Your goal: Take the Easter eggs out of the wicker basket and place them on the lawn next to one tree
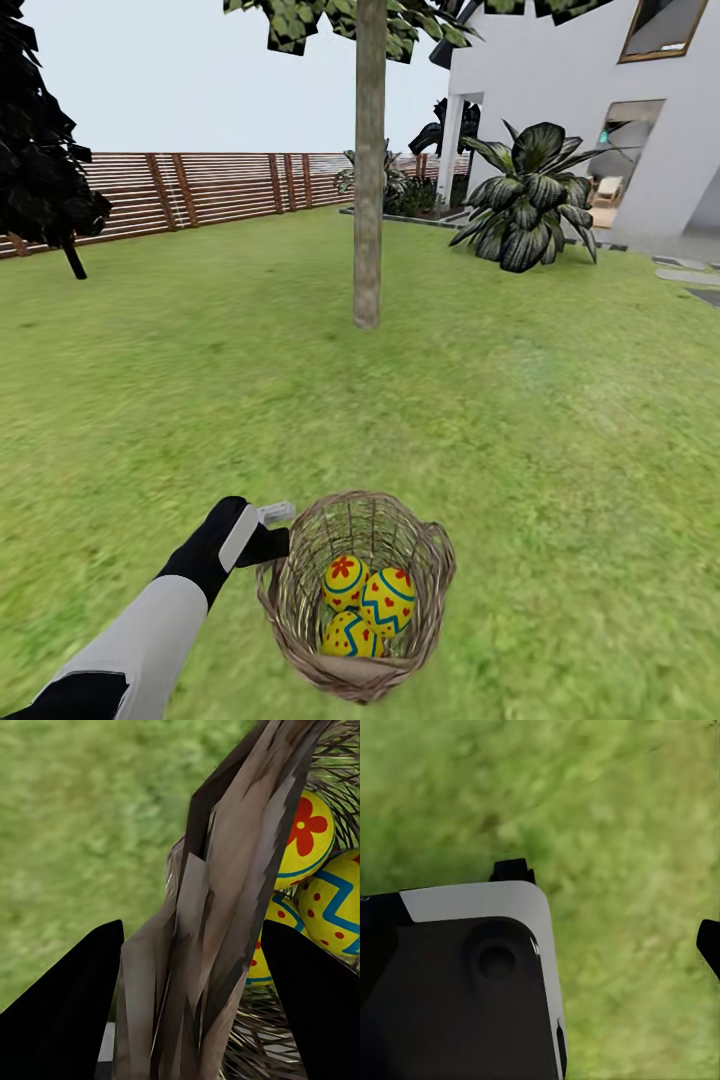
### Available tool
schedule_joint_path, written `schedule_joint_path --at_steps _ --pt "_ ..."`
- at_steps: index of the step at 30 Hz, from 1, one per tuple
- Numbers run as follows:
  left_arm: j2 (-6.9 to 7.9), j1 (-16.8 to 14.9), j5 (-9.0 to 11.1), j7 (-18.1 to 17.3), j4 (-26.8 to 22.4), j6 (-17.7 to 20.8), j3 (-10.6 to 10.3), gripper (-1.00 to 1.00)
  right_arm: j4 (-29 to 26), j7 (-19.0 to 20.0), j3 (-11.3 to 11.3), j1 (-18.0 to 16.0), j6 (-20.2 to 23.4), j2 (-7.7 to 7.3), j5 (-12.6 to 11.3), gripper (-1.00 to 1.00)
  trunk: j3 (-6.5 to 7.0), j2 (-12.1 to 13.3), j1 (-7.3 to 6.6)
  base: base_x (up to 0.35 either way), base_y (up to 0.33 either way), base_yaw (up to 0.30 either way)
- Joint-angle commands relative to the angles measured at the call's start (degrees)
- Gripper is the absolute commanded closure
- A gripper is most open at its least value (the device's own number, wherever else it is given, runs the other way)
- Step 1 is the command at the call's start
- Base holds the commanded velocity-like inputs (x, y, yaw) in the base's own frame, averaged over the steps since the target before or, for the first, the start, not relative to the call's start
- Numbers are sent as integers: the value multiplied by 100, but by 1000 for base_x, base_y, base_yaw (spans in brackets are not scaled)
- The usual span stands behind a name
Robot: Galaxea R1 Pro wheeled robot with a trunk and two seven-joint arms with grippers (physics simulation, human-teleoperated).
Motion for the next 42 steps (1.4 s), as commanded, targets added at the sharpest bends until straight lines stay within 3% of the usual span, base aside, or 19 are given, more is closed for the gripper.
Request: schedule_joint_path --at_steps 1,42 --pt "-2 -4 138 56 -10 7 3 100 23 8 -49 -9 -38 -5 51 -100 -6 -4 4 328 0 0" --pt "-2 -4 141 56 -42 10 20 100 24 7 -49 -9 -38 -5 51 -100 -6 -4 4 328 0 0"
